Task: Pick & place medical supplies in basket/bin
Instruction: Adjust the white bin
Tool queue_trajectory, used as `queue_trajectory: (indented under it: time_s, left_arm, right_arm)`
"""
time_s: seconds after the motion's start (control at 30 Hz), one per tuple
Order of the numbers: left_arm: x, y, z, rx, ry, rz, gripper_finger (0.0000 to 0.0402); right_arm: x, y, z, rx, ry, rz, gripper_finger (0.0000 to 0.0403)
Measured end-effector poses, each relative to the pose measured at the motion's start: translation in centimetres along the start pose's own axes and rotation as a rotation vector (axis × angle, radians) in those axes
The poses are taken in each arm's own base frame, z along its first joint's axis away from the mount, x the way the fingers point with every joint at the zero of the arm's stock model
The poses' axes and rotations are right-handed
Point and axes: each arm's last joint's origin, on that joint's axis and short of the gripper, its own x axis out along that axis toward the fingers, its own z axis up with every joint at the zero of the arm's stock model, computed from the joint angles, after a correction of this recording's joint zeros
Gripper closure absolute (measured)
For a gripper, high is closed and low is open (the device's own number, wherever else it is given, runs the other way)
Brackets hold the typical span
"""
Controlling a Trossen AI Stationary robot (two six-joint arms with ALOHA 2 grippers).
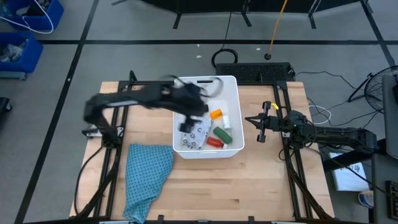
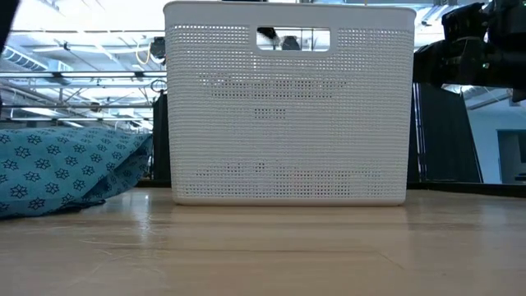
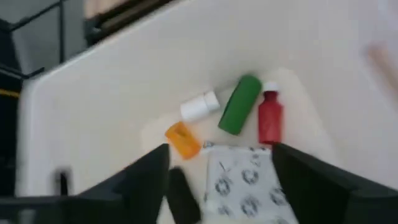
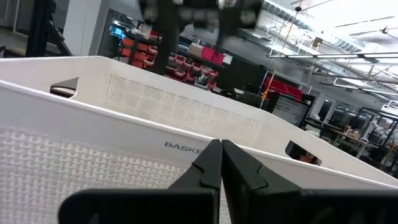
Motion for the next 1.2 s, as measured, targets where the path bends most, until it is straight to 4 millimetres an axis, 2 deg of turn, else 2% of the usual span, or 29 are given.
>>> queue_trajectory:
  time_s: [0.13,0.27,0.3,0.4,0.63,0.83,1.0,1.2]
  left_arm:
    - [-7.2,-0.4,-0.9,-0.13,-0.091,0.009,0.023]
    - [-10.9,-2.1,-2.8,-0.199,-0.157,-0.027,0.0368]
    - [-11.5,-2.7,-3.5,-0.21,-0.17,-0.036,0.0384]
    - [-12.1,-4.9,-5.2,-0.241,-0.247,-0.027,0.0386]
    - [-10.1,-10.8,-9.1,-0.221,-0.51,-0.065,0.0397]
    - [-7.1,-14.2,-12.0,-0.26,-0.554,-0.082,0.0399]
    - [-4.4,-16.9,-12.5,-0.238,-0.591,-0.171,0.04]
    - [-1.8,-19.4,-11.5,-0.201,-0.569,-0.23,0.04]
  right_arm:
    - [0.0,0.0,0.0,0.017,-0.004,-0.001,0.0403]
    - [0.0,-0.1,0.3,0.028,-0.031,-0.01,0.0403]
    - [-0.1,-0.1,0.4,0.034,-0.042,-0.013,0.0403]
    - [-0.2,-0.3,0.9,0.055,-0.093,-0.025,0.0403]
    - [-0.4,0.0,1.5,0.146,-0.146,0.108,0.0403]
    - [-0.3,0.0,1.9,0.159,-0.159,0.136,0.0403]
    - [-0.4,0.0,2.1,0.144,-0.183,0.134,0.0403]
    - [-0.5,0.0,2.4,0.132,-0.222,0.188,0.0403]
